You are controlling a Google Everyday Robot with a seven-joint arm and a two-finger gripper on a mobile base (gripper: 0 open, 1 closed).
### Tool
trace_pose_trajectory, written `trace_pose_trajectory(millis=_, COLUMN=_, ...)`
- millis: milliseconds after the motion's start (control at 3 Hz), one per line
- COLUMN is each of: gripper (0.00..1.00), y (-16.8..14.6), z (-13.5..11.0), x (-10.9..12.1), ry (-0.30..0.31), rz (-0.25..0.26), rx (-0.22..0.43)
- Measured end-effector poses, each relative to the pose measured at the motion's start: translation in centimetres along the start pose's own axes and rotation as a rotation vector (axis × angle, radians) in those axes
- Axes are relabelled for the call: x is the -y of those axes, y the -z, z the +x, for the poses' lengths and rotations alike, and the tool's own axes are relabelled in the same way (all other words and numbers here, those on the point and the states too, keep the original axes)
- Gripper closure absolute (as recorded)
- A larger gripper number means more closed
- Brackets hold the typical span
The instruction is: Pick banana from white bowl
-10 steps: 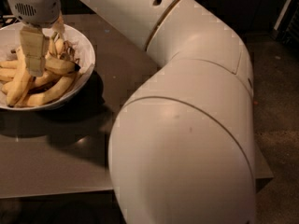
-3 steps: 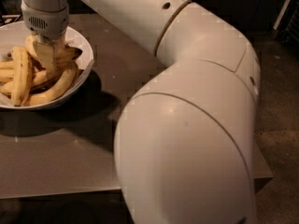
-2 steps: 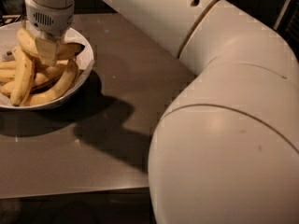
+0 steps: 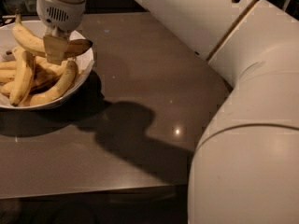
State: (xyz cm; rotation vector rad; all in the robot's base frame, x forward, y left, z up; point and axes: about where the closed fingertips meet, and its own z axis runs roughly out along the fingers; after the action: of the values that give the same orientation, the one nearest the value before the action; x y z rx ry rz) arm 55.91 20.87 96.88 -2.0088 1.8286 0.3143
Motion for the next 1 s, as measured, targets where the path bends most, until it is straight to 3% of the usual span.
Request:
trace_pose_trajectory(millis=333, gripper=1.0, y=1.8, z=1.7, x=-2.5, ry=0.067, rz=-0.044, rx=0.024)
trace_pose_trajectory(millis=667, gripper=1.0, y=3.1, z=3.4, x=-4.7, ry=0.089, rz=-0.068, rx=0.049)
trace_pose_trajectory(millis=1000, gripper=1.0, y=4.9, z=7.8, x=-9.8, ry=0.021, rz=-0.078, rx=0.099)
